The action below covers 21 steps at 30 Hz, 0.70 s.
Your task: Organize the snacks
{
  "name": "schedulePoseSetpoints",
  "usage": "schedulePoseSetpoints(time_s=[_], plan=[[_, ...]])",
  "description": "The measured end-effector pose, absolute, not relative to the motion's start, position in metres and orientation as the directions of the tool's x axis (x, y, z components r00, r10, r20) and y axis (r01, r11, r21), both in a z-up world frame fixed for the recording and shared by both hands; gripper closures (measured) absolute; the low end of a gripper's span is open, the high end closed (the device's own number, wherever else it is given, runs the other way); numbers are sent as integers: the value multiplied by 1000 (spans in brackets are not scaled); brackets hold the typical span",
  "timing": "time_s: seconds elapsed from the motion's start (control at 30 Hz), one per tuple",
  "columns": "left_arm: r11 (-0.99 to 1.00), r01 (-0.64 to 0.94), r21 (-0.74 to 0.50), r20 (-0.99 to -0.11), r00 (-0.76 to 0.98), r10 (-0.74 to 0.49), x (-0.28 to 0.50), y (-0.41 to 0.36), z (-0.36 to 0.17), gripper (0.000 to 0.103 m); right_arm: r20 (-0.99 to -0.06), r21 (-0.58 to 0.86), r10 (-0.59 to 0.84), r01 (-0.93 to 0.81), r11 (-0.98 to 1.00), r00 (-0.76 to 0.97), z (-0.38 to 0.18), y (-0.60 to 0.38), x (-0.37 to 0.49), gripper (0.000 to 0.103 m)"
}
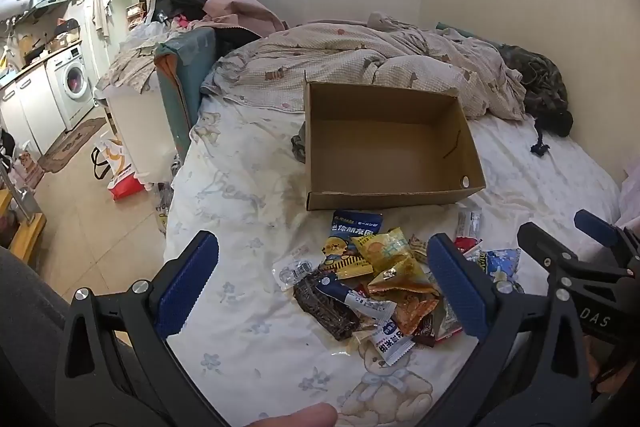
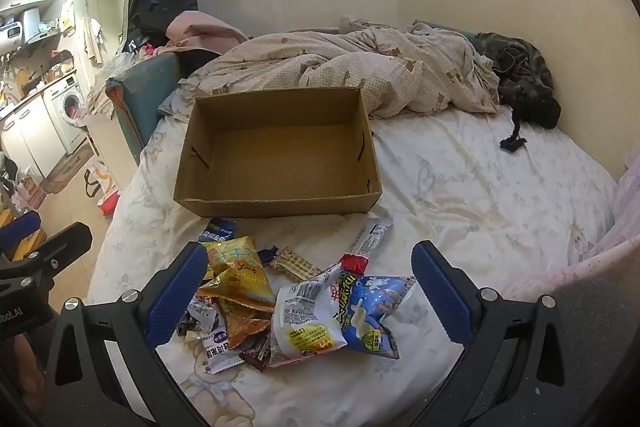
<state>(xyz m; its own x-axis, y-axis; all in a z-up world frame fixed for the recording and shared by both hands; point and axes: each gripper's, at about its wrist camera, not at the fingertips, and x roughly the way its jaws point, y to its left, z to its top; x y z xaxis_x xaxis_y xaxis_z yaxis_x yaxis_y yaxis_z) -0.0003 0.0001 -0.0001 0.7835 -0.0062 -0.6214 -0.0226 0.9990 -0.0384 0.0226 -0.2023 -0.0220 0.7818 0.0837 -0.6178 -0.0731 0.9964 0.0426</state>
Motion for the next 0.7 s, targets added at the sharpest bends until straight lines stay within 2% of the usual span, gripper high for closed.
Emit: schedulePoseSetpoints(time_s=[0.7], plan=[[999,-26,-32,-627,779,0,2,4,2,0,-615,52,90,-74,996,784,-22,-203,23,0]])
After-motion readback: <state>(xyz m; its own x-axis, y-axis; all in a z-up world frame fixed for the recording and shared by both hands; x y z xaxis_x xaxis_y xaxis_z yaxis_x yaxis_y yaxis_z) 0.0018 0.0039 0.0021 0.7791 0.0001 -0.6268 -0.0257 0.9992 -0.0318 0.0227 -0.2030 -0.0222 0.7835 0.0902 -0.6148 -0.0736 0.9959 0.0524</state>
